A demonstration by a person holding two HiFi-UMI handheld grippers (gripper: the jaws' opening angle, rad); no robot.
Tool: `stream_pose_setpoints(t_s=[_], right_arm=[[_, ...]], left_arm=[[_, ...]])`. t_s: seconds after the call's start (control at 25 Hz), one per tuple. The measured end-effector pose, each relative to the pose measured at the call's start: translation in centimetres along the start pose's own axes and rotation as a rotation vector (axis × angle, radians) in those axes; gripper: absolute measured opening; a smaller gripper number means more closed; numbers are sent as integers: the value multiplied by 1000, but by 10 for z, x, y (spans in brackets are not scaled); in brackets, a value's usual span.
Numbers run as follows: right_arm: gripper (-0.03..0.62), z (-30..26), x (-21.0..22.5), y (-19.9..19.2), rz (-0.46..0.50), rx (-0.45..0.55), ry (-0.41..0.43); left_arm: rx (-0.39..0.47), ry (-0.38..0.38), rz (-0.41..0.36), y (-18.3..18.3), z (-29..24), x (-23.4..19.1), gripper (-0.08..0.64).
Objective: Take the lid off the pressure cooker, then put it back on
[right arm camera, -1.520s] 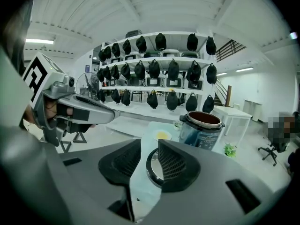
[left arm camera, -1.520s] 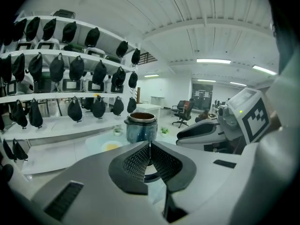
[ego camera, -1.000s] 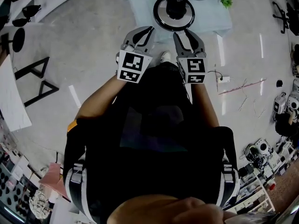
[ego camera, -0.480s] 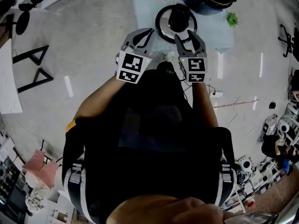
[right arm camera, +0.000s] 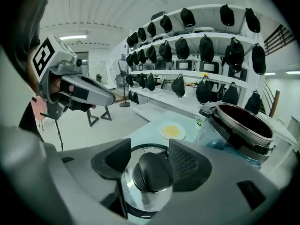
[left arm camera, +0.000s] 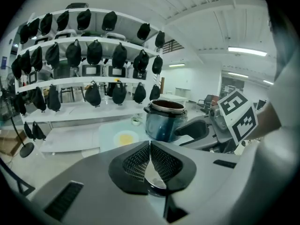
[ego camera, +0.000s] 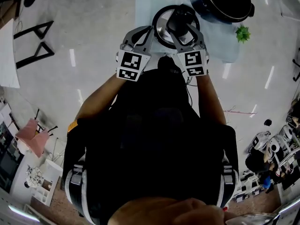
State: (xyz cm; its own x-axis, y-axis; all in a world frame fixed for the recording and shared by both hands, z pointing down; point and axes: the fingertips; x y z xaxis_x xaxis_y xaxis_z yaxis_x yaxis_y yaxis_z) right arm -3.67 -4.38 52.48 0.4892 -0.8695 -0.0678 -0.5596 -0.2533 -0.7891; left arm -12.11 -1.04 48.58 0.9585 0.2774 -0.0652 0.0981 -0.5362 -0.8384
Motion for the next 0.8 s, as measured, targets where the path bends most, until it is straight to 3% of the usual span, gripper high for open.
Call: stream_pose_setpoints(t_s=[0.48,0.8], right_arm=[[301,-49,-5,-38,231,-44,296],[311,-70,-13,-59,298,-65,368]], left_arm=[[-58,206,137,-32,-41,-6,15],[-97,209,166,-61,-53,-1,14]])
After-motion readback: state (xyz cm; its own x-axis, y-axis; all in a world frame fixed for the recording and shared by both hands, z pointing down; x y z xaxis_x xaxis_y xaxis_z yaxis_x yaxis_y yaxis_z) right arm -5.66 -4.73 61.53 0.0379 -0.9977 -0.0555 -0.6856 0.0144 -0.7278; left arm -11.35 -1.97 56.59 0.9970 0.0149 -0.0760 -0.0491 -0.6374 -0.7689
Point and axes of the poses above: the fingertips, and each gripper's own axes: z backward along the fingers, x to its right, y out of its top
